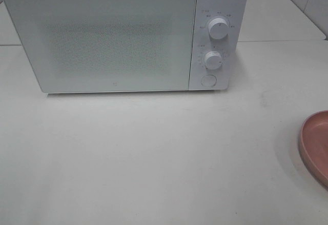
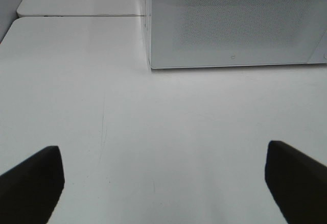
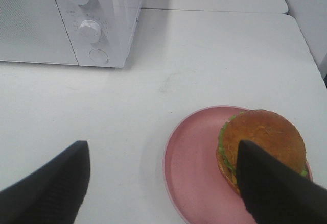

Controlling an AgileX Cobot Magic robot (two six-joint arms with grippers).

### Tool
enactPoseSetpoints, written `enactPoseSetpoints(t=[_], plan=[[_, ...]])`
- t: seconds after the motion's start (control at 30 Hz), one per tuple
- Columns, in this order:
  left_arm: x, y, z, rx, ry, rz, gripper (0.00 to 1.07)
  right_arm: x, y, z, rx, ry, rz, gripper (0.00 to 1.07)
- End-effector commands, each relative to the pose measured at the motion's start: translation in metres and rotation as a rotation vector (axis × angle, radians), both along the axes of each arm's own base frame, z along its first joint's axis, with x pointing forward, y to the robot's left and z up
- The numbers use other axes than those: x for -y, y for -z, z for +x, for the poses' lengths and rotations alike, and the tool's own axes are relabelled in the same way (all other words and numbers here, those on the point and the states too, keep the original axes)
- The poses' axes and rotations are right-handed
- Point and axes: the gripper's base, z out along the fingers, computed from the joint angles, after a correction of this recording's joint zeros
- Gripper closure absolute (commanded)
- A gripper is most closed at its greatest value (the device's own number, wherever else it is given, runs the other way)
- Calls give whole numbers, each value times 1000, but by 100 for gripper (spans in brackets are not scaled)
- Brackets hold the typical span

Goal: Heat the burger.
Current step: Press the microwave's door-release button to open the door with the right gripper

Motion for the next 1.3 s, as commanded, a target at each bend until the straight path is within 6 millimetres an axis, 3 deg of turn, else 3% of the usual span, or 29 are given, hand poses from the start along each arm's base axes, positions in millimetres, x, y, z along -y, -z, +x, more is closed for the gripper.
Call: enactPoseSetpoints(t=[0.03,0.4,0.9,0.97,1.3], plan=[[1,0,-3,34,7,-11,7,0,-4,7,14,9,10,31],[1,0,-3,34,7,-11,7,-3,-4,47,-8,12,9,31],[1,0,-3,34,7,-11,7,-5,1,85,4,14,13,31],[1,0,-3,34,7,-11,7,-6,5,98,-7,15,13,31],[1,0,-3,34,7,-11,7,-7,18,124,-44,31,33,31]])
